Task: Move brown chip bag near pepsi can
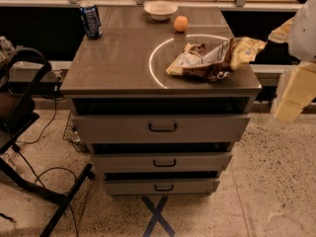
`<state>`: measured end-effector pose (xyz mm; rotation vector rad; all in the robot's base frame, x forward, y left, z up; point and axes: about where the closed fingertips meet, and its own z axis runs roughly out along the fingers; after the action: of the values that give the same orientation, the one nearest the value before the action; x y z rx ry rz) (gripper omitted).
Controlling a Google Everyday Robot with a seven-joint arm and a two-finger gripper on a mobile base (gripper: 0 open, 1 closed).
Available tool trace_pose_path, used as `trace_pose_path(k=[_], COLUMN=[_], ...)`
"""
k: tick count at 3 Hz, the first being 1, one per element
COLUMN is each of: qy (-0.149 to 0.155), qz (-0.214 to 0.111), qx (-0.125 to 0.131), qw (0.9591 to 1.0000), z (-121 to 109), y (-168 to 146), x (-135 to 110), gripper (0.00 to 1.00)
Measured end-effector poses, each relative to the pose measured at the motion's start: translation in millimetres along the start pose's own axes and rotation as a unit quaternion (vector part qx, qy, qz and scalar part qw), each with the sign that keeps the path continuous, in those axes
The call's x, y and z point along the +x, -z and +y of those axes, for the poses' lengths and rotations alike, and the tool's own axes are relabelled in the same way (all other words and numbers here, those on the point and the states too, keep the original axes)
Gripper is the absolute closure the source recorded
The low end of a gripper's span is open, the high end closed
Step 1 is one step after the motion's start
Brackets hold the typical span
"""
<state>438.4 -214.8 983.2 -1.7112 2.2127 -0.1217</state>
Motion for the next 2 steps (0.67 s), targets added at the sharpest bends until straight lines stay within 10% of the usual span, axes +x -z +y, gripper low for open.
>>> trace_pose_path(k=[1,2], qy=[0.0,0.002], qz=[0.0,0.005], qx=[0.0,0.042], qw=[1.0,0.9991], z=[0.0,-54.6], y=[0.0,-5.0], x=[0.0,-16.8], gripper=[0.0,0.0])
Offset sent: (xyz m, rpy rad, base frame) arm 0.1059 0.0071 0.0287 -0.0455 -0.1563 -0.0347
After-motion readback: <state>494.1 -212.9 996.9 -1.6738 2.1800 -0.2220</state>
